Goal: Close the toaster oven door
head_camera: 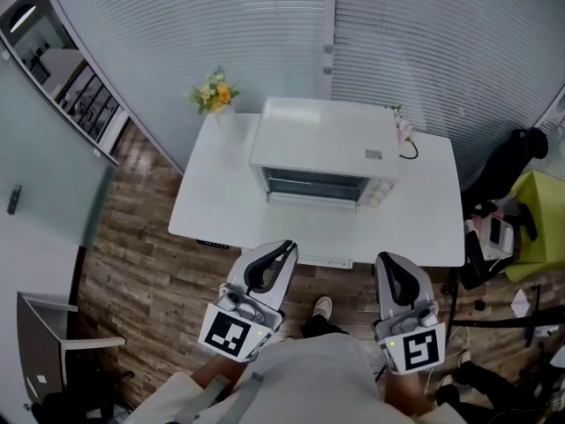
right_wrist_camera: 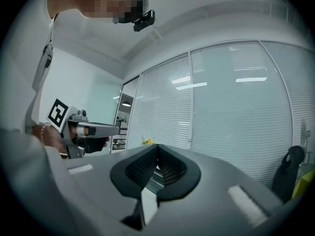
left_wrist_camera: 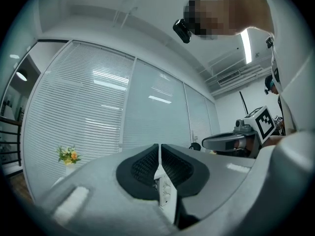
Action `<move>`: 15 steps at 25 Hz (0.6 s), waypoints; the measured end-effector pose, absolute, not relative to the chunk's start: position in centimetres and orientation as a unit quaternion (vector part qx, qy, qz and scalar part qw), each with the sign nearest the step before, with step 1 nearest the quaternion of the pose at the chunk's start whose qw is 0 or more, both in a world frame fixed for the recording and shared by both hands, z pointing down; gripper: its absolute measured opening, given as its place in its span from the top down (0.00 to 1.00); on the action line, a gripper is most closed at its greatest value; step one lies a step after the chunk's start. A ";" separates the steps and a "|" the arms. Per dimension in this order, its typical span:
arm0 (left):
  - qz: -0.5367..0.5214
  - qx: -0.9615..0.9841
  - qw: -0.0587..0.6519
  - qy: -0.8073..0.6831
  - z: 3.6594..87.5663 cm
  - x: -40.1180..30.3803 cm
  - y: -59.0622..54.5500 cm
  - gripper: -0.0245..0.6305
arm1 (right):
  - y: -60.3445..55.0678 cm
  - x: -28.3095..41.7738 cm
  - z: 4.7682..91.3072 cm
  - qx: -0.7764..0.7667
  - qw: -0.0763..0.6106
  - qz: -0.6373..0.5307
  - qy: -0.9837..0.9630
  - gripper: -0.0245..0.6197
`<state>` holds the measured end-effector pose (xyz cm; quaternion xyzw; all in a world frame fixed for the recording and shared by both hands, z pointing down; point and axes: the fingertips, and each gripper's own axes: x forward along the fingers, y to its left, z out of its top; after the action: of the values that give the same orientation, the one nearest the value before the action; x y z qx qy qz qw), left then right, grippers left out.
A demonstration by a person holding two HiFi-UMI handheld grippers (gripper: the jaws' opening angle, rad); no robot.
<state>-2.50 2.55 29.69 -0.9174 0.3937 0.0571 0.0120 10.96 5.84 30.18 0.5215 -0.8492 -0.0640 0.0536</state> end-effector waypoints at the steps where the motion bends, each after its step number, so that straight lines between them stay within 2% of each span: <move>1: 0.056 -0.917 0.012 0.394 29.7 -1.9 1.9 0.94 | 5.2 11.6 30.2 0.522 0.053 -0.064 -0.849 0.95; 15: 0.039 -0.916 -0.005 0.400 31.2 3.0 -4.1 0.94 | -1.4 16.7 31.0 0.517 0.050 -0.058 -0.853 0.95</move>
<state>3.03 -4.11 31.20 -0.9156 0.4001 0.0393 -0.0049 16.68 -1.44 31.02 0.5170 -0.8526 -0.0577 0.0498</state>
